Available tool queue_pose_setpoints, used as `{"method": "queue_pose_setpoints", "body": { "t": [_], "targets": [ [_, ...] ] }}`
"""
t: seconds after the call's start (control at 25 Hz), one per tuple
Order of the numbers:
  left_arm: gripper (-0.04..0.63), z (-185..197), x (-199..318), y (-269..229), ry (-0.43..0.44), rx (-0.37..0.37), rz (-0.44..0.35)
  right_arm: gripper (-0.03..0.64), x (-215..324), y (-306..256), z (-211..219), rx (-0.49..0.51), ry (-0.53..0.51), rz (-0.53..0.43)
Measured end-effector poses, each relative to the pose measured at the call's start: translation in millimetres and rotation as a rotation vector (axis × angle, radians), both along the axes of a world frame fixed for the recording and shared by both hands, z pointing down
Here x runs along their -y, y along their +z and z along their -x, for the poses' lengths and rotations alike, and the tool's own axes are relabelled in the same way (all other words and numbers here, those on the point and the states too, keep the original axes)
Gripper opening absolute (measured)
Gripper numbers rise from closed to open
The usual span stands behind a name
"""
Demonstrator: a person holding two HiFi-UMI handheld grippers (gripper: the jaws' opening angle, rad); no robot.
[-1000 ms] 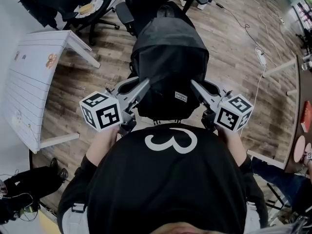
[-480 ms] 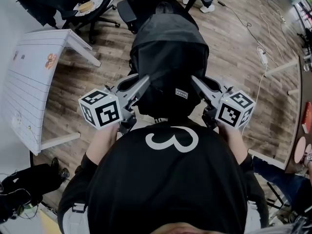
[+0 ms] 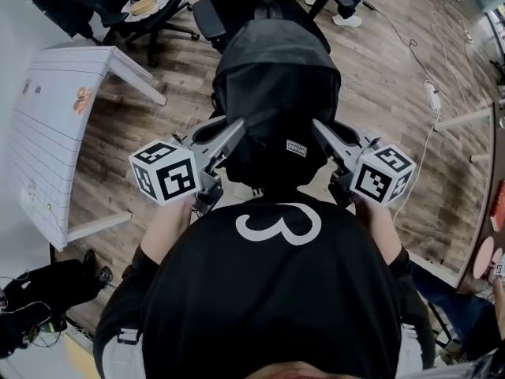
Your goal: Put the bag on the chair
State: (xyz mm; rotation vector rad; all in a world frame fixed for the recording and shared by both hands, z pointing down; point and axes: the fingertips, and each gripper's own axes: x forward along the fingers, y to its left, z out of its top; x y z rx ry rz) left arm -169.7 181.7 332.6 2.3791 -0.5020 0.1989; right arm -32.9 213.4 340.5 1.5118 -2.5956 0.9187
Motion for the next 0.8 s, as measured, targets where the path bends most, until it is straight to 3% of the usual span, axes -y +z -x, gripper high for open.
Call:
{"method": "queue_pose_setpoints", "body": {
  "t": [0.32, 0.8],
  "targets": [
    [0.061, -12, 19, 6, -0.016, 0.027, 0.016, 0.072, 21, 7, -12, 0.021, -0.010, 0.018],
    [0.061, -67, 143, 12, -0.058, 0.057, 0.033, 0.072, 152, 8, -68, 0.016, -0.053, 0.025]
  ]
}}
